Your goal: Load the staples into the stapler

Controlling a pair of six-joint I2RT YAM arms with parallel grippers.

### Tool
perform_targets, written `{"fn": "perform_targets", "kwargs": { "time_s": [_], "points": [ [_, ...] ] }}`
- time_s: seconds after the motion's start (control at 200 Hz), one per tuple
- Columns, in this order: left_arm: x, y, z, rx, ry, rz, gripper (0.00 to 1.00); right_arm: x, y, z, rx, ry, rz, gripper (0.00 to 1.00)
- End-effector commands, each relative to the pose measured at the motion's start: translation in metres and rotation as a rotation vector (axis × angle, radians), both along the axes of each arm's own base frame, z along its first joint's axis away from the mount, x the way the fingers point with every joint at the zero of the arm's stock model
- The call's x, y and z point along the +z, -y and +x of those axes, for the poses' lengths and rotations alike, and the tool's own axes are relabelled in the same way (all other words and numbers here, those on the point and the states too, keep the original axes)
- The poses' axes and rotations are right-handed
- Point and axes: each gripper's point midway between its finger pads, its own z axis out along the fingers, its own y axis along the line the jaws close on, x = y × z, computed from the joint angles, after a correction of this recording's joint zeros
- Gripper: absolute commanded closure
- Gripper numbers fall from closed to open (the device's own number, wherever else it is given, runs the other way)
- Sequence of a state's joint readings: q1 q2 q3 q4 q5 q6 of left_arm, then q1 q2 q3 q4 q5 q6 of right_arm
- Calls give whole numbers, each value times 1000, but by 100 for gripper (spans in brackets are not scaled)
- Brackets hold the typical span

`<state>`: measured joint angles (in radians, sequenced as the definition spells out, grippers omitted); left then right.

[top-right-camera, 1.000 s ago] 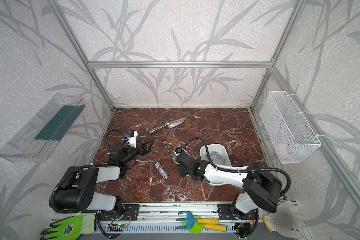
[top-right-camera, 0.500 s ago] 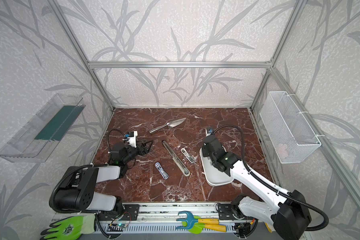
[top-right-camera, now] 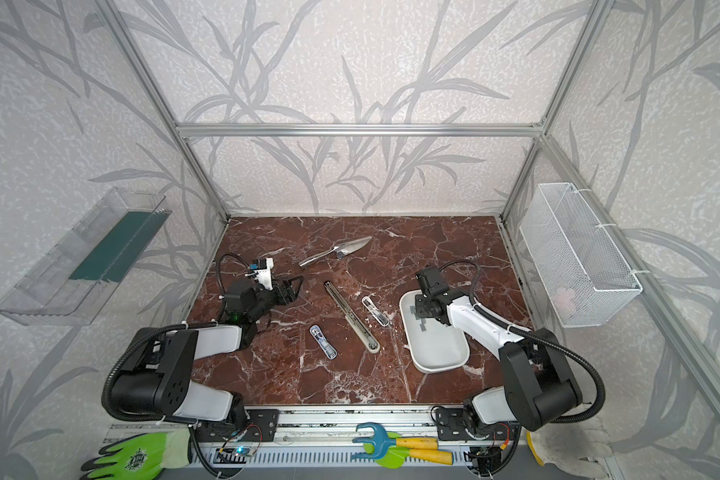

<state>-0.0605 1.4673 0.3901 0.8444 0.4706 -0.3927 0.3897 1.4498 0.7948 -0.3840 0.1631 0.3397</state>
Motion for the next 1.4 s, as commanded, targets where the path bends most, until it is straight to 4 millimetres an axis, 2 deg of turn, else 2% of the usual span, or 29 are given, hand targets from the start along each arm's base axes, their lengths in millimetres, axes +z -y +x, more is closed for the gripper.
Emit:
{"fn": "perform_targets", "kwargs": {
  "time_s": [0.0, 0.115, 0.3, 0.675, 1.09, 1.394],
  "points": [
    [4, -2, 2, 13, 19, 15, 24, -3, -15, -6, 32, -59, 77, 78],
    [4, 2, 2, -2, 17, 23, 24, -5, -23, -10, 42, -83, 127, 75],
    [5, 9, -3, -36, 32, 36, 24, -13, -24, -19, 16, -141, 142, 73],
    [6, 15, -6, -58, 41, 55, 24, -20, -16, -40, -48, -202, 141, 72],
    [7, 19, -7, -79, 46, 57, 24, -37, -21, -41, -58, -258, 131, 72],
    [6, 20, -7, -80, 44, 61, 24, -38, -22, -40, -50, -261, 112, 75]
  ]
}}
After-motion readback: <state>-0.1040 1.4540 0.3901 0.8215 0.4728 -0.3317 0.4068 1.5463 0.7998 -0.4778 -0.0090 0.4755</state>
